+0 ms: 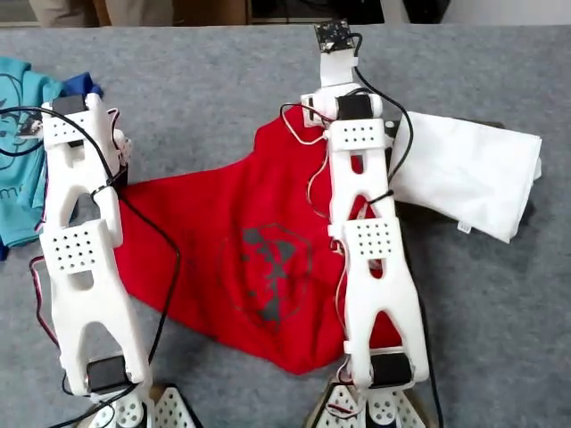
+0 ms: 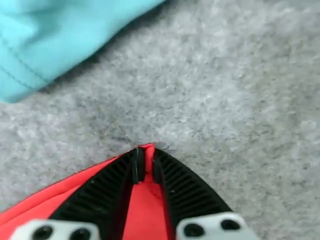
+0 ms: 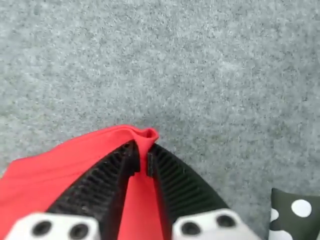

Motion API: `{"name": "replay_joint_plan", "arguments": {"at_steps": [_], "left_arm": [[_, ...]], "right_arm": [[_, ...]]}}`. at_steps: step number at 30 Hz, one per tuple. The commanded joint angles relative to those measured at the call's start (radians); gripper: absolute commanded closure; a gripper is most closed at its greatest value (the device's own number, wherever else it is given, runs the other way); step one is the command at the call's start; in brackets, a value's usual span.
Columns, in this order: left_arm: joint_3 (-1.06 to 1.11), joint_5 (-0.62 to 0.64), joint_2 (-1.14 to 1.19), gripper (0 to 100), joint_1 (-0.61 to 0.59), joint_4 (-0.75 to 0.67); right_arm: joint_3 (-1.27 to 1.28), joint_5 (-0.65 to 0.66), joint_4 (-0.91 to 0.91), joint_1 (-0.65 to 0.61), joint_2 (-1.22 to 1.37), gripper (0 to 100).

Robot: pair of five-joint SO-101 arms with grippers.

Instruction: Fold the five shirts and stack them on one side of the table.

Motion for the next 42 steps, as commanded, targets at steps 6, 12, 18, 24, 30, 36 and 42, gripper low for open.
{"name": "replay_joint_plan", "arguments": {"at_steps": [6,12,18,24,30,36,42], "left_arm": [[-0.319,-0.16,-0.004,98,-0.02,0.117],[-0.442,-0.391,-0.165,98,-0.026,0.117],[-0.431,-0.559,-0.479,98,-0.018,0.117],[-0.422,-0.672,-0.794,98,-0.029,0.117],[-0.29,-0.79,-1.132,98,-0.02,0.117],[-0.152,-0.835,-1.491,98,-0.026,0.115],[0.043,-0.845,-1.742,98,-0.029,0.115]], "right_arm": [[-0.042,0.008,0.017,0.005,-0.085,99.6],[-0.042,0.091,0.198,0.007,-0.358,99.6],[-0.041,0.097,0.206,0.008,-0.702,99.5],[-0.035,0.161,0.21,0.001,-1.058,99.5],[-0.033,0.161,0.207,0.007,-1.317,99.5],[0.01,0.195,0.298,0.008,-1.477,99.3],[0.197,0.256,0.354,0.008,-1.655,99.5]]}}
